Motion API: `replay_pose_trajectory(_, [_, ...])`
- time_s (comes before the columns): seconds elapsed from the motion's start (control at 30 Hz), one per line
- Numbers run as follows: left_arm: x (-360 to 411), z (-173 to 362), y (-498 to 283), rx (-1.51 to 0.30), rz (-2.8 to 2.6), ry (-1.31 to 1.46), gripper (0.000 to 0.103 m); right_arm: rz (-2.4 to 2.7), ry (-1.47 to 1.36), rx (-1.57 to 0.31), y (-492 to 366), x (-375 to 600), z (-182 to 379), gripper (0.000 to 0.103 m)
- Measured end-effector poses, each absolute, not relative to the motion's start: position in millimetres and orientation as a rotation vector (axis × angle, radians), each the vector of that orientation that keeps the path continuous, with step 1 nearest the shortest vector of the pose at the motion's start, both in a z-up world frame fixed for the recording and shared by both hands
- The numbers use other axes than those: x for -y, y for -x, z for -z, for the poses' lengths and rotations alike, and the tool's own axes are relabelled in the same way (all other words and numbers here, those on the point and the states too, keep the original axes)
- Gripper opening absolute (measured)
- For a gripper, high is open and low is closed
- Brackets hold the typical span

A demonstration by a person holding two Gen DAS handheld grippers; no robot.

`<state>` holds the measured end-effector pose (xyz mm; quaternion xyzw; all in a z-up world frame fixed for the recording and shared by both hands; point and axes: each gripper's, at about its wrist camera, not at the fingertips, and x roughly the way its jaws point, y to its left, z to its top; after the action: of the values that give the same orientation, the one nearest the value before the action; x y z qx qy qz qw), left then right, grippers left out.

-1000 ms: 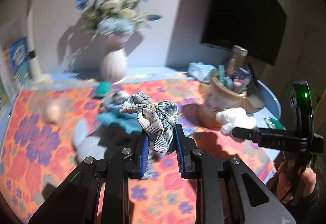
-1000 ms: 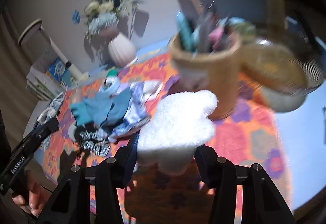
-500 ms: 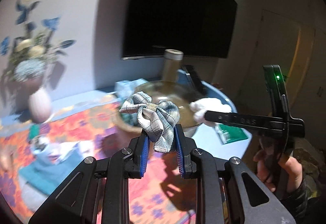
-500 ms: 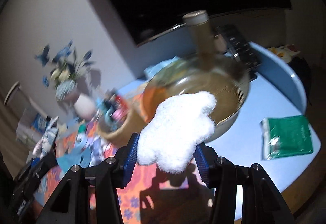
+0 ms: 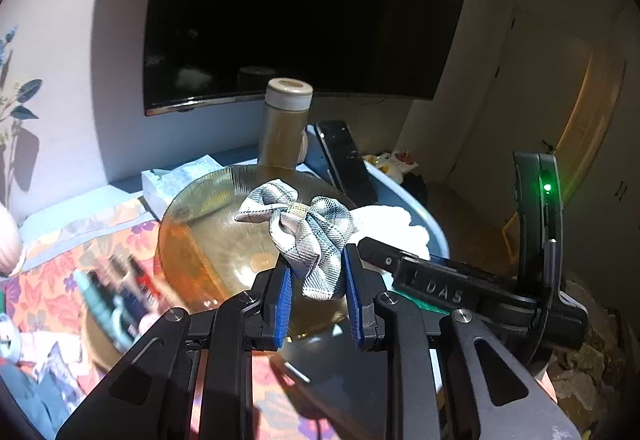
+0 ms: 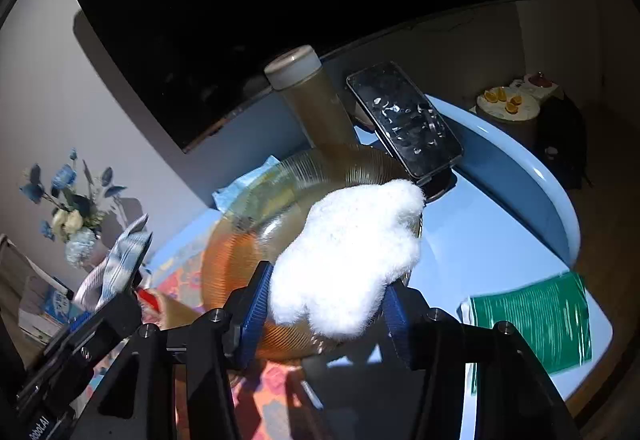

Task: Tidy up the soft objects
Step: 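Carry the bow and plush with both tools over the glass bowl, then open both tools to drop the bow and plush into the glass bowl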

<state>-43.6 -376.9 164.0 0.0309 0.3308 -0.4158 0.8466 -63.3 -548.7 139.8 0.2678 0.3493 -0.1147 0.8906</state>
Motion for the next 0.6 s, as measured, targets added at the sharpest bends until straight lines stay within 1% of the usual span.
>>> replay_pose_trajectory(0.03, [383.4,-159.8,38.1,-0.714,0.884,-0.078,0.028,0.243,-0.549,-0.731,57.4,550.7,-136.3,0.053])
replay_pose_trajectory(0.07, [387.2,-156.5,34.2,-0.728,0.888,-0.085,0.038,0.243,-0.546,-0.735,53.1,552.0,-133.4,0.057])
replay_pose_trajectory(0.1, [388.5,-153.0,30.0,-0.741,0.881,-0.085,0.041,0.242,-0.546,-0.742,49.1,553.6,-129.9,0.065])
replay_pose_trajectory(0.13, [389.1,-149.9,24.8,-0.756,0.864,-0.075,0.051,0.238,-0.549,-0.756,44.3,555.2,-125.4,0.068])
replay_pose_trajectory(0.17, [388.0,-148.8,21.0,-0.758,0.856,-0.065,0.062,0.233,-0.554,-0.765,42.0,556.6,-121.8,0.07])
replay_pose_trajectory(0.2, [385.2,-149.0,18.8,-0.754,0.851,-0.051,0.068,0.228,-0.559,-0.772,40.4,557.9,-119.5,0.07])
replay_pose_trajectory(0.23, [382.8,-149.7,17.0,-0.747,0.852,-0.036,0.076,0.225,-0.562,-0.776,40.4,559.2,-118.1,0.07])
replay_pose_trajectory(0.33, [373.1,-157.3,19.7,-0.713,0.875,0.002,0.077,0.239,-0.556,-0.772,46.2,561.1,-119.5,0.07])
replay_pose_trajectory(0.6, [340.7,-182.4,57.0,-0.625,0.865,-0.028,0.077,0.209,-0.527,-0.775,71.3,539.3,-134.2,0.07])
